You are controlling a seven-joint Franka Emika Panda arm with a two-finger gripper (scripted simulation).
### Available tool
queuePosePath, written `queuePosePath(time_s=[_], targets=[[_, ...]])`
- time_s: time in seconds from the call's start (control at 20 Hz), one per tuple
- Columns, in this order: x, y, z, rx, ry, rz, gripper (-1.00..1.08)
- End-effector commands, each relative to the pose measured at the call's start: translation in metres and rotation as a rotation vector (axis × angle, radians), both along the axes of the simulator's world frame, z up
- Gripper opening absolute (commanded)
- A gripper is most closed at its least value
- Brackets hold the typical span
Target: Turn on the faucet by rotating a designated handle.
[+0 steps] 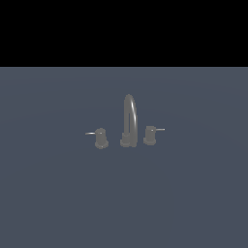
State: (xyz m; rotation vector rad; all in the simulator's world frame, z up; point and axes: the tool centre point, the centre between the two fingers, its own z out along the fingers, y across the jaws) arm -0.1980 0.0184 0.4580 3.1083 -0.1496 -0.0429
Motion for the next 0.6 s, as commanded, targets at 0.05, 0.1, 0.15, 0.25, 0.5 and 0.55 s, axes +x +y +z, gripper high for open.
queuePosePath(time_s=[0.05, 0.1, 0.15, 0.25, 0.5, 0.55], targets=[[0.024, -0.005, -0.011, 0.001, -0.003, -0.079, -1.00], [0.032, -0.007, -0.015, 0.002, -0.004, -0.105, -1.00], [0.040, -0.009, -0.020, 0.002, -0.005, -0.132, -1.00], [0.057, -0.013, -0.030, 0.003, -0.008, -0.187, -1.00], [0.096, -0.024, -0.057, 0.005, -0.013, -0.326, -1.00], [0.104, -0.027, -0.063, 0.005, -0.014, -0.354, -1.00]])
